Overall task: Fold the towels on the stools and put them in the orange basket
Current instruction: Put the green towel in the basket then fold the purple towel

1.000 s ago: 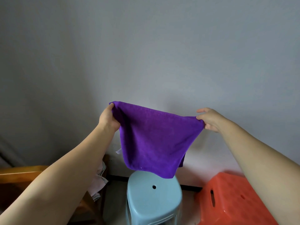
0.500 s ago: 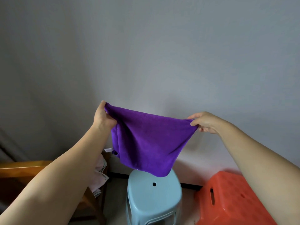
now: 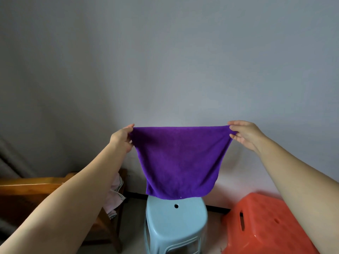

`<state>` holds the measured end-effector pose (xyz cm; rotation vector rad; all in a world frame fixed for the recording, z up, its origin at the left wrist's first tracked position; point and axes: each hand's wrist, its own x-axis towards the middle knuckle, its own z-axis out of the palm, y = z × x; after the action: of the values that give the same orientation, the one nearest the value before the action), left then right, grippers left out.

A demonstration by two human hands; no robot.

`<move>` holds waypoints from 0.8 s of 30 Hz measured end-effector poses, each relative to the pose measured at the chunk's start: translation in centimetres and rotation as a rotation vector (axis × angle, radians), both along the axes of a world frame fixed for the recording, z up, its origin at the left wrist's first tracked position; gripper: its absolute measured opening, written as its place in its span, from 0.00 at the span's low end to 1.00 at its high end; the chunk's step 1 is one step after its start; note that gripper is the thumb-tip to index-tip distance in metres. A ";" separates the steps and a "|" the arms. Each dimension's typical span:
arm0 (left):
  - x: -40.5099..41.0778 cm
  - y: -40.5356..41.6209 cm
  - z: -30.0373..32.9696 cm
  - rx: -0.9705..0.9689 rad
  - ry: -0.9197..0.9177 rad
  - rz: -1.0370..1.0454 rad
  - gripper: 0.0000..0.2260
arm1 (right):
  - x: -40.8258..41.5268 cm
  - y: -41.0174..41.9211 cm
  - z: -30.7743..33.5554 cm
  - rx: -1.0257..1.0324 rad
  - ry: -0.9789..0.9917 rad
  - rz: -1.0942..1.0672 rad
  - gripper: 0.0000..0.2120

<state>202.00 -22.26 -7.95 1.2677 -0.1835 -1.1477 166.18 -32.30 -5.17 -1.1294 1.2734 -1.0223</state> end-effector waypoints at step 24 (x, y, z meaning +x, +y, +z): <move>-0.3 1.3 -0.2 -0.061 -0.997 -0.381 0.14 | -2.3 -0.4 -1.7 -0.412 0.906 -0.075 0.07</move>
<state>201.71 -21.00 -8.12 1.7014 -1.2269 -0.7073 163.89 -32.71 -6.85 -2.0088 1.8556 -0.8611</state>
